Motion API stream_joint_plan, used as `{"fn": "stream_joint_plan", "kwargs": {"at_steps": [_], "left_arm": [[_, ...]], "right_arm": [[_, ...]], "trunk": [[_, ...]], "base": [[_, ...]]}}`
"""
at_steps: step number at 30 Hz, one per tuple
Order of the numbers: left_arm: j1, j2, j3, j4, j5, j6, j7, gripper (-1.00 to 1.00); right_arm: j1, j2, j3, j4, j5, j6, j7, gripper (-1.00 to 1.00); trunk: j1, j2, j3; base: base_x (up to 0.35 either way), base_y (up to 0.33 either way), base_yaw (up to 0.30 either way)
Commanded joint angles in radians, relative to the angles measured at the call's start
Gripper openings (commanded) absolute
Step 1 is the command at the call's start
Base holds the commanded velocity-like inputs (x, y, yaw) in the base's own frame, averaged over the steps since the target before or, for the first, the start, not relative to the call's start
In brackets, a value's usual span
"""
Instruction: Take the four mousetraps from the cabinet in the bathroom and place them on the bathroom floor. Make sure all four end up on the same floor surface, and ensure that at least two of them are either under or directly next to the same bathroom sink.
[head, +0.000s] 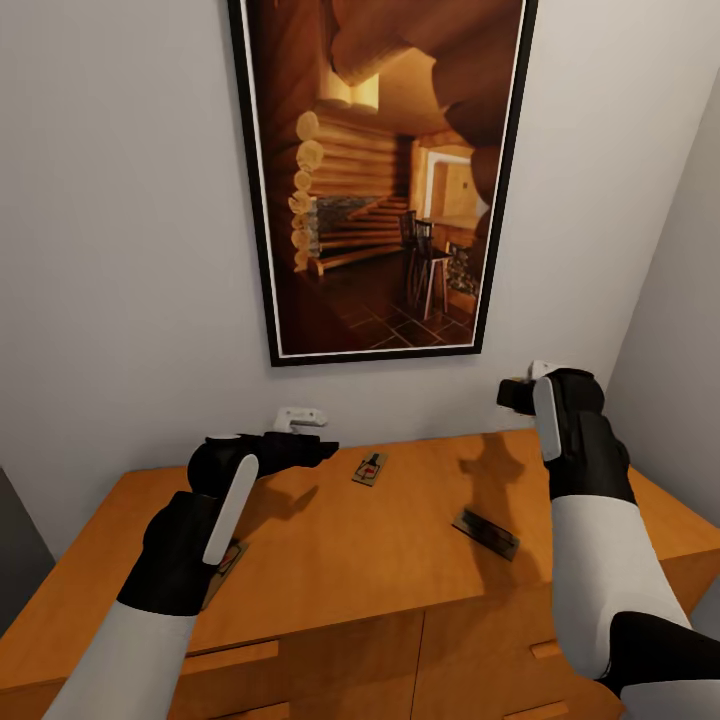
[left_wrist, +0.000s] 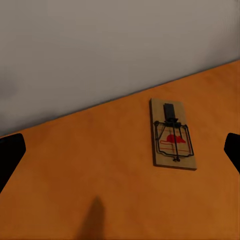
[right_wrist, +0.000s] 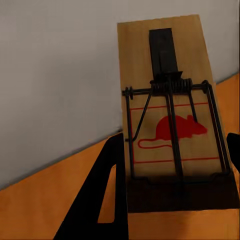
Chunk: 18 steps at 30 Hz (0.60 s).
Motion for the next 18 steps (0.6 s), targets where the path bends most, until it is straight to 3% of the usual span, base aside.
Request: {"fn": "stream_joint_plan", "kwargs": {"at_steps": [1, 18], "left_arm": [[-0.001, 0.0, 0.001, -0.001, -0.003, 0.005, -0.005, 1.0], [-0.001, -0.001, 0.001, -0.001, -0.003, 0.005, -0.005, 1.0]], "right_arm": [[-0.001, 0.001, -0.002, -0.021, -0.008, 0.003, -0.006, -1.0], [-0.001, 0.001, -0.003, -0.06, -0.011, 0.003, -0.005, -1.0]], "trunk": [[0.0, -0.001, -0.001], [0.0, -0.001, -0.001]], "base": [[0.0, 0.0, 0.0], [0.0, 0.0, 0.0]]}}
